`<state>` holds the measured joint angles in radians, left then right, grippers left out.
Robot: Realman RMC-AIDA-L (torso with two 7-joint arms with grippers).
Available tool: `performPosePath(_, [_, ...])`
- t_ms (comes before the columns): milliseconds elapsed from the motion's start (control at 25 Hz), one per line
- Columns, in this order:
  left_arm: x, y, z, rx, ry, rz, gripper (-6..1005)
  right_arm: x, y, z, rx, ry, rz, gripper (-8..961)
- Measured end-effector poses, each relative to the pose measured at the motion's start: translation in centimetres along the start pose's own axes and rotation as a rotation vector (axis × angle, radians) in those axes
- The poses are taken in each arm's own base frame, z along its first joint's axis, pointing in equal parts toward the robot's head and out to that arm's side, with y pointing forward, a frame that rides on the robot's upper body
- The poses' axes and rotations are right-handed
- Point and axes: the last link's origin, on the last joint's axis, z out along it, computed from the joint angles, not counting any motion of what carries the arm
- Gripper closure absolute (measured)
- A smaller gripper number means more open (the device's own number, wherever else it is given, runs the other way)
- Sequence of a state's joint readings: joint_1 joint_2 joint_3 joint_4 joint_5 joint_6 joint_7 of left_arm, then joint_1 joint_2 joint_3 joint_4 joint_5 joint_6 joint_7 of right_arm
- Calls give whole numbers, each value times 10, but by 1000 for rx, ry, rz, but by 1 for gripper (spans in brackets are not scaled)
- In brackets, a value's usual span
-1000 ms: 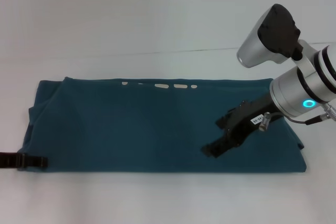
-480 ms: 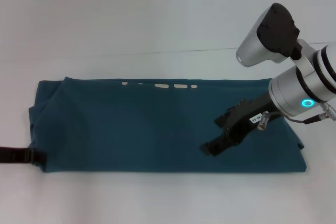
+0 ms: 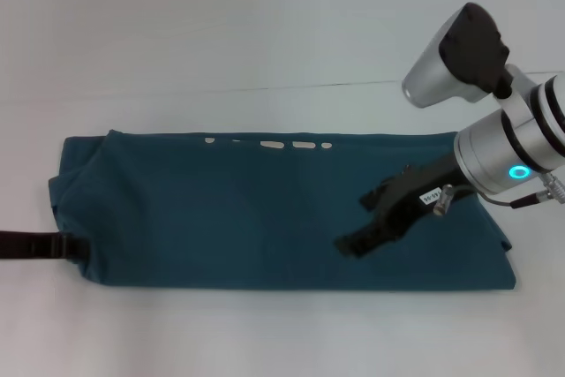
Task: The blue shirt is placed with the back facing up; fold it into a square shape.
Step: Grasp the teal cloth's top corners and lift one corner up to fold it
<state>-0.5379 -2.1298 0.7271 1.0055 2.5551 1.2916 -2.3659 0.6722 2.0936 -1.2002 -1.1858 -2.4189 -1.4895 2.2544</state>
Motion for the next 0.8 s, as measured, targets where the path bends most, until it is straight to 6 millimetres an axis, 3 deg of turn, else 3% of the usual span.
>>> performPosePath(240, [14,9,-10,-93,52,-2,936,-1,-6,0,18,-83,36,110])
performPosePath(520, [28,11,-21,-151,122,-9,936,12,-12,11,20,-225,93,152])
performPosePath(800, [34,15,-22,-166,137,8,936,34,-17,27,47,-398,157,291])
